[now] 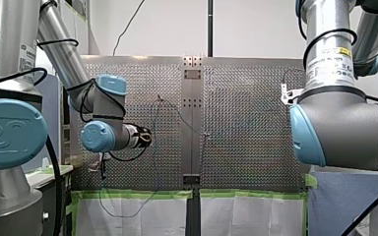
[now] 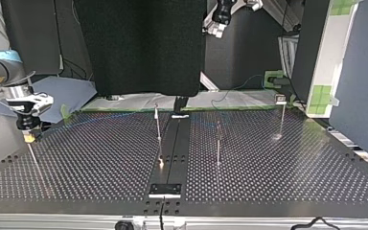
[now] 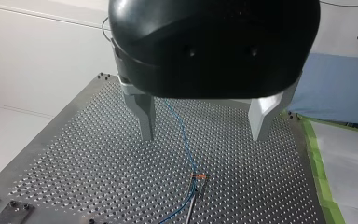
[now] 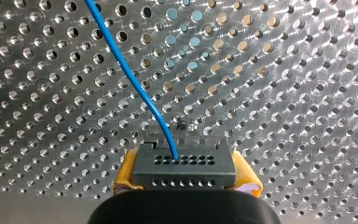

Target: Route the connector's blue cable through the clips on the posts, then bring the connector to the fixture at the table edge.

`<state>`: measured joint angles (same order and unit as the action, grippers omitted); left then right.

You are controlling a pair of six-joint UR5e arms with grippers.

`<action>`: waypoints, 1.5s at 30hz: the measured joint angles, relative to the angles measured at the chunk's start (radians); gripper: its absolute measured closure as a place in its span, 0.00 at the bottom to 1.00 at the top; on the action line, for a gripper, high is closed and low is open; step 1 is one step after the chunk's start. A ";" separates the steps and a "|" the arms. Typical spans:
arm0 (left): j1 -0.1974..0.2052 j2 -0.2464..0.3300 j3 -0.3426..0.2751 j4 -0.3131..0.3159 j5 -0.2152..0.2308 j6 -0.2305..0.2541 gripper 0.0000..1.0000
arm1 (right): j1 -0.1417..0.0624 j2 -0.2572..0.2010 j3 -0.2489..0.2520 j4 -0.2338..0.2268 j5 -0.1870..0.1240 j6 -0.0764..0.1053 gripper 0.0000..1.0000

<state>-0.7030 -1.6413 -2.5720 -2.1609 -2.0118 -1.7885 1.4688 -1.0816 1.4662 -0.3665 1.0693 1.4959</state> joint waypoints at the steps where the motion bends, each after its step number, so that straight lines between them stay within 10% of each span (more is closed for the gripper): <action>1: 0.000 0.000 0.000 0.000 0.000 0.000 0.00 | 0.000 0.000 0.000 0.000 0.000 0.000 1.00; 45: 0.000 0.000 -0.001 -0.002 0.000 -0.002 0.00 | 0.000 0.010 0.007 -0.029 -0.007 0.009 1.00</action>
<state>-0.7031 -1.6415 -2.5726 -2.1630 -2.0117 -1.7901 1.4687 -1.0718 1.4736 -0.3952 1.0622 1.5046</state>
